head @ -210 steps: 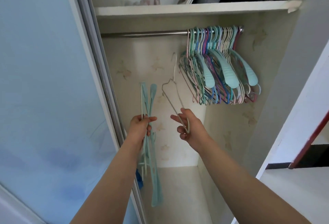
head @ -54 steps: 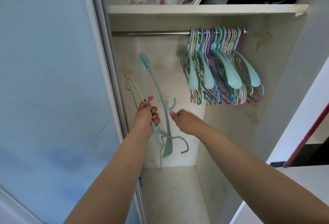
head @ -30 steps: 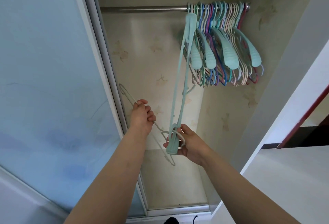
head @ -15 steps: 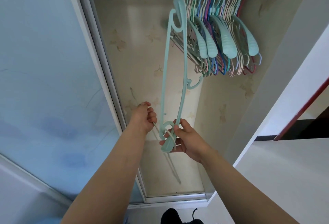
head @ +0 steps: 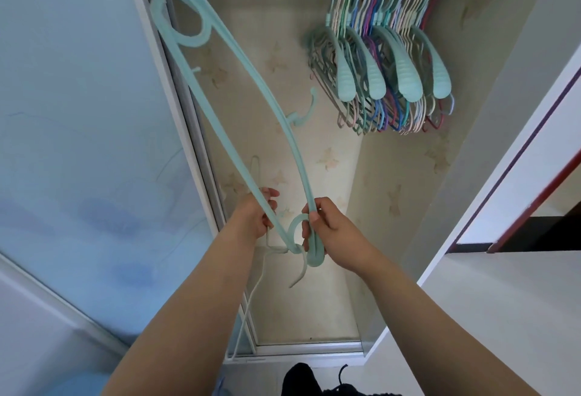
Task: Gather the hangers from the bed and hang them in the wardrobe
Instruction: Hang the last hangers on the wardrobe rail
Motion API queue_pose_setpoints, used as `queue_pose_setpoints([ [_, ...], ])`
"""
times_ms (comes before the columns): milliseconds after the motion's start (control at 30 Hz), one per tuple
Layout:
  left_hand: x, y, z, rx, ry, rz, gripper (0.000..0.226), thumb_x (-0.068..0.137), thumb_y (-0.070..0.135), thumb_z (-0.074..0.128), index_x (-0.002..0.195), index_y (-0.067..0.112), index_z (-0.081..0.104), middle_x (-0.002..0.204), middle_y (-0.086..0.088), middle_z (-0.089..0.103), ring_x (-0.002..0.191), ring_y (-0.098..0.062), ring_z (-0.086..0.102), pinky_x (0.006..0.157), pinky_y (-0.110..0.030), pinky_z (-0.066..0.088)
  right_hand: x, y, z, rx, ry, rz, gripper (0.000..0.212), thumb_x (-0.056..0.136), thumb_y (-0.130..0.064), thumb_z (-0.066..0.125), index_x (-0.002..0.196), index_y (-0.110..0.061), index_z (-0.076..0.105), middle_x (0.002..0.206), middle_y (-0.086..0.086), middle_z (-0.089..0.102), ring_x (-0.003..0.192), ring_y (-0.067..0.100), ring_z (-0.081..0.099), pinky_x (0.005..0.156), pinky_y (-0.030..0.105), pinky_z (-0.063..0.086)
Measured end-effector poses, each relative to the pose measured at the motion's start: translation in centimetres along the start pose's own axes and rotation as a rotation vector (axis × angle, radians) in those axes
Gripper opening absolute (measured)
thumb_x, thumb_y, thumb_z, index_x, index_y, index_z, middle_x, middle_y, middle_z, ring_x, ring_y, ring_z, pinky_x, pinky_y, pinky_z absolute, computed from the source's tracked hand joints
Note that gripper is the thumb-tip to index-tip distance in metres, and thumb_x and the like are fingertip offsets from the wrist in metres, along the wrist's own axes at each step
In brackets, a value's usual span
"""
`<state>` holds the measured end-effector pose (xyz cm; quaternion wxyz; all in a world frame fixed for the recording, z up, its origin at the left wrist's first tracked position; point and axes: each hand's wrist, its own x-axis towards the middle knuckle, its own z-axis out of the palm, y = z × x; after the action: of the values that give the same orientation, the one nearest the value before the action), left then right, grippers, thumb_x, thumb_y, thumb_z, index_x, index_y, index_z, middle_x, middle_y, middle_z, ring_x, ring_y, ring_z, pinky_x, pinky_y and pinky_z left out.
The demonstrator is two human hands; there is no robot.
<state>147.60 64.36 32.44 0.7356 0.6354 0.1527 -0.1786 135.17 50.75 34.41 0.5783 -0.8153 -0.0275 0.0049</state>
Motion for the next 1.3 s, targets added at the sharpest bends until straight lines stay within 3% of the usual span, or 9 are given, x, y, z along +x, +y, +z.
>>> queue_pose_setpoints([
  [133, 0.2, -0.9, 0.5, 0.059, -0.009, -0.030, 0.033, 0.104, 0.017, 0.027, 0.082, 0.011, 0.051, 0.062, -0.002, 0.041, 0.024, -0.004, 0.030, 0.029, -0.011, 0.022, -0.3, -0.6, 0.6, -0.064, 0.025, -0.070, 0.014, 0.103, -0.026, 0.032, 0.103, -0.022, 0.045, 0.082, -0.002, 0.060, 0.068, 0.014, 0.064, 0.071, 0.031, 0.053],
  [367, 0.3, -1.7, 1.6, 0.048, 0.101, 0.035, 0.032, 0.104, 0.017, 0.031, 0.106, 0.002, 0.058, 0.071, -0.005, 0.062, 0.054, -0.017, 0.045, 0.042, -0.023, 0.039, -0.2, 0.3, 1.9, -0.053, -0.029, -0.063, 0.008, 0.102, -0.031, 0.036, 0.103, -0.032, 0.044, 0.085, -0.005, 0.062, 0.076, 0.015, 0.065, 0.074, 0.034, 0.056],
  [500, 0.6, -1.8, 1.2, -0.089, 0.184, 0.059, 0.027, 0.102, 0.010, 0.028, 0.083, 0.013, 0.047, 0.081, -0.006, 0.063, 0.043, -0.013, 0.042, 0.036, -0.017, 0.029, -0.4, 0.7, 1.5, -0.012, 0.000, -0.047, 0.010, 0.102, -0.027, 0.036, 0.097, -0.030, 0.045, 0.088, -0.005, 0.060, 0.080, 0.015, 0.061, 0.073, 0.032, 0.052],
  [667, 1.2, -2.8, 0.8, -0.350, 0.094, 0.061, 0.028, 0.101, 0.014, 0.030, 0.080, 0.012, 0.048, 0.090, -0.014, 0.061, 0.058, -0.024, 0.057, 0.056, -0.030, 0.033, -0.5, 0.9, 0.9, -0.016, 0.069, -0.066, 0.015, 0.104, -0.030, 0.031, 0.098, -0.026, 0.044, 0.089, -0.001, 0.061, 0.075, 0.008, 0.054, 0.072, 0.026, 0.047],
  [800, 1.4, -3.3, 1.2, 0.001, 0.131, 0.125, 0.024, 0.101, 0.014, 0.039, 0.112, 0.002, 0.057, 0.069, 0.000, 0.060, 0.058, -0.018, 0.052, 0.054, -0.028, 0.038, -0.5, 1.1, 0.1, -0.021, 0.175, -0.114, 0.013, 0.103, -0.032, 0.030, 0.099, -0.028, 0.042, 0.082, 0.004, 0.059, 0.077, 0.019, 0.060, 0.073, 0.036, 0.053],
  [933, 0.8, -2.5, 1.1, 0.362, 0.128, 0.147, 0.028, 0.103, 0.025, 0.033, 0.114, 0.006, 0.052, 0.073, -0.004, 0.043, 0.057, -0.016, 0.037, 0.046, -0.026, 0.032, -0.7, 2.1, -1.4, -0.008, 0.316, -0.084, 0.010, 0.102, -0.033, 0.033, 0.095, -0.033, 0.040, 0.075, 0.000, 0.050, 0.065, 0.013, 0.055, 0.064, 0.044, 0.058],
  [1100, 1.5, -1.9, 0.2, 0.140, 0.090, 0.138, 0.027, 0.098, 0.005, 0.028, 0.105, 0.010, 0.053, 0.079, -0.005, 0.047, 0.055, -0.015, 0.037, 0.044, -0.024, 0.030, -0.8, 3.2, -2.4, -0.075, 0.580, -0.034, 0.007, 0.101, -0.028, 0.038, 0.101, -0.023, 0.043, 0.069, 0.002, 0.047, 0.061, 0.017, 0.046, 0.054, 0.038, 0.048],
  [1200, 1.3, -1.5, -0.7, 0.010, 0.063, 0.127, 0.026, 0.103, 0.010, 0.028, 0.104, 0.012, 0.054, 0.076, -0.007, 0.052, 0.052, -0.016, 0.048, 0.040, -0.020, 0.040, -0.3, 2.7, -2.5, -0.113, 0.672, -0.028, 0.003, 0.098, -0.026, 0.048, 0.099, -0.026, 0.045, 0.067, -0.004, 0.053, 0.060, 0.018, 0.049, 0.054, 0.028, 0.039],
  [1300, 0.7, -0.4, -0.6, -0.148, -0.010, 0.109, 0.026, 0.105, 0.013, 0.028, 0.097, 0.016, 0.052, 0.073, -0.010, 0.058, 0.046, -0.017, 0.062, 0.044, -0.022, 0.050, 0.6, 1.4, -2.3, -0.118, 0.689, -0.033, 0.016, 0.093, -0.027, 0.056, 0.104, -0.034, 0.048, 0.069, -0.005, 0.060, 0.063, 0.016, 0.058, 0.058, 0.029, 0.045],
])
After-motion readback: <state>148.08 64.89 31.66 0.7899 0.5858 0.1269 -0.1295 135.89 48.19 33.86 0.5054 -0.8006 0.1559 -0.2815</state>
